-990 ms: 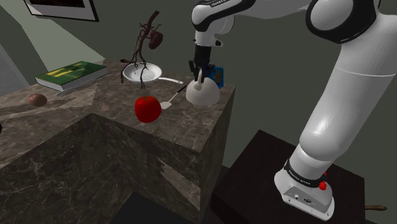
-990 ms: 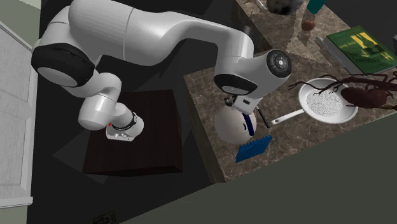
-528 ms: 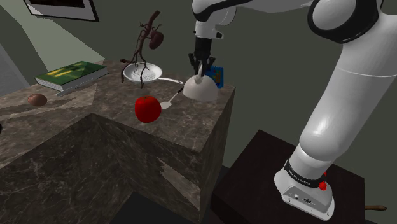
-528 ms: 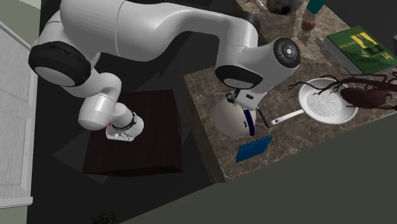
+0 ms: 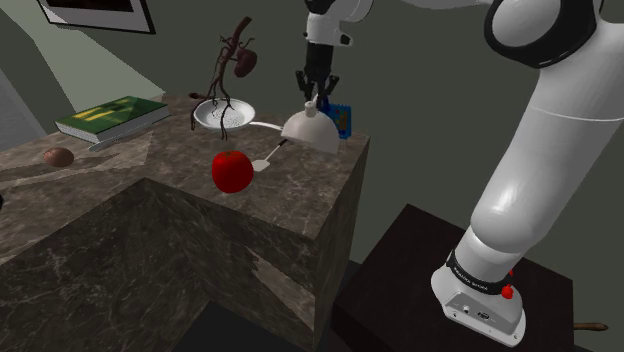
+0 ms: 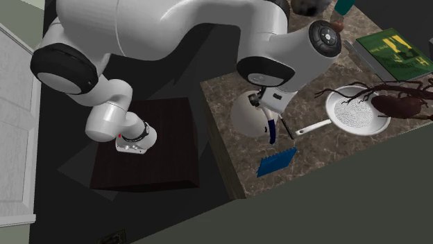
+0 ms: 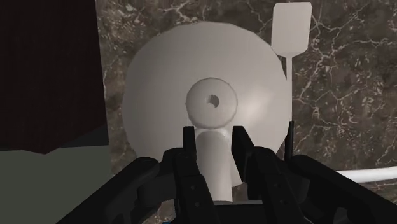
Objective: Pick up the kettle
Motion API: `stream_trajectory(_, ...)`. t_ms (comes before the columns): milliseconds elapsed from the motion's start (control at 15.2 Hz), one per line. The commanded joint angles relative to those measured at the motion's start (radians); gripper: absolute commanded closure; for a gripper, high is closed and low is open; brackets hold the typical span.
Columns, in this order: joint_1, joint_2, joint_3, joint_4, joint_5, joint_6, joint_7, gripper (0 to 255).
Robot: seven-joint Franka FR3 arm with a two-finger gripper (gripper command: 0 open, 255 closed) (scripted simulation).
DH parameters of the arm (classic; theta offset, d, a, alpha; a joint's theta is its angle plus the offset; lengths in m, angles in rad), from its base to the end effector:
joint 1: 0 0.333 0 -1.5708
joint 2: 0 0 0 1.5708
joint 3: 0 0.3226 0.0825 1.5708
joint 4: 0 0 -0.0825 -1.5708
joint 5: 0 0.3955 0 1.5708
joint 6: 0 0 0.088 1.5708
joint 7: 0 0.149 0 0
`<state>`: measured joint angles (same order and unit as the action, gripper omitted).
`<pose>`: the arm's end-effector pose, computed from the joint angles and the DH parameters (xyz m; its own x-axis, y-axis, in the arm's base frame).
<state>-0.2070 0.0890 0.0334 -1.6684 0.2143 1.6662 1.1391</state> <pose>0.5856 -0.0731 0.5016 0.2202 -0.9476 -0.2314 -0.9743 -0.2254 -0.0040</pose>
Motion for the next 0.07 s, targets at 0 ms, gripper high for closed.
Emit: stream_trajectory(0,-0.001,-0.001,0.0,0.007,0.0,-0.007,0.001,255)
